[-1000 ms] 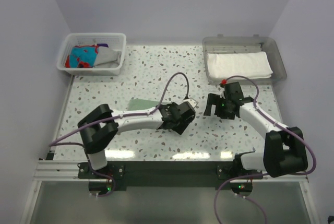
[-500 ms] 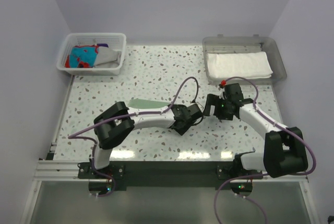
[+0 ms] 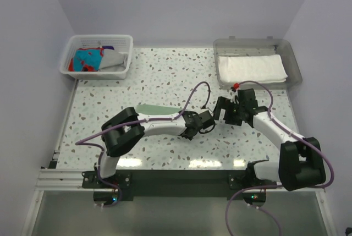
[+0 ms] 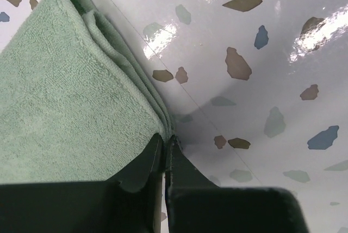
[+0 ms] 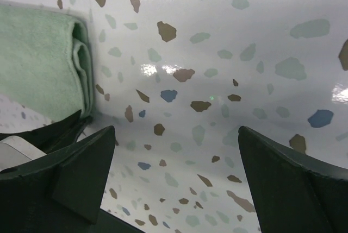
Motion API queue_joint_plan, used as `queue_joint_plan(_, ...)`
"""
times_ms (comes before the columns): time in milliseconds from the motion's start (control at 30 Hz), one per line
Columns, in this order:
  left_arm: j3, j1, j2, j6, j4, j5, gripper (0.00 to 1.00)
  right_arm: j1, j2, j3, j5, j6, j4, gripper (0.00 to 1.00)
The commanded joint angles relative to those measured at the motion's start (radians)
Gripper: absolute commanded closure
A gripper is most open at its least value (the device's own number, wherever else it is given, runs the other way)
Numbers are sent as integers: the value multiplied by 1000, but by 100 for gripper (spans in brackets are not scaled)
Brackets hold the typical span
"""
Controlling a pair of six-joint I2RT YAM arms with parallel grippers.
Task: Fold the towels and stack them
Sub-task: Fold the towel, then neatly place the folded towel into the bin
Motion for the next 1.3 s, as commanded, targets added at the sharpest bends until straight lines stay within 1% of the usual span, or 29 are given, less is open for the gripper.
queue_joint_plan(0, -31, 6, -68, -6, 8, 14, 100, -1, -18, -26, -117, 123, 106, 1)
queue_joint_plan(67, -41, 9, -106, -6, 40, 49, 100, -1, -8, -46, -151, 178, 173, 1)
queue_joint_plan(200, -51, 26, -181, -7, 73, 97, 100, 17, 35, -75, -206, 344, 313, 1)
queue_joint_plan(233, -54, 32, -187, -9, 79, 103, 100, 26, 61, -84, -209, 368, 376, 1)
queue_joint_plan(300, -58, 40, -195, -10, 93, 129, 100, 63, 92, -85, -214, 434, 428, 1)
queue_joint_plan(400, -60, 46, -192, -12, 103, 142, 100, 137, 178, -74, -196, 517, 516, 1)
queue_joint_plan(433, -60, 46, -189, -12, 103, 142, 100, 169, 195, -77, -167, 539, 563, 1)
queue_joint_plan(500, -58, 46, -191, -17, 105, 146, 100, 189, 244, -86, -146, 608, 620, 1)
queue_joint_plan(533, -61, 46, -191, -18, 107, 148, 100, 194, 259, -100, -140, 631, 676, 1)
queue_joint_plan(633, -61, 46, -194, -29, 110, 149, 100, 209, 322, -117, -119, 692, 741, 1)
queue_joint_plan(833, -44, 54, -185, -82, 110, 137, 100, 250, 382, -140, -97, 738, 757, 2)
queue_joint_plan(1033, -11, 55, -155, -138, 113, 120, 100, 289, 396, -175, -83, 778, 784, 8)
queue_joint_plan(1067, -3, 55, -152, -147, 116, 119, 100, 295, 399, -173, -80, 783, 787, 12)
queue_joint_plan(1133, 8, 55, -142, -156, 117, 119, 100, 300, 405, -172, -79, 787, 801, 15)
queue_joint_plan(1233, 32, 55, -119, -164, 114, 131, 100, 301, 425, -161, -77, 788, 810, 24)
queue_joint_plan(1267, 40, 55, -114, -167, 116, 139, 100, 301, 434, -157, -85, 786, 810, 30)
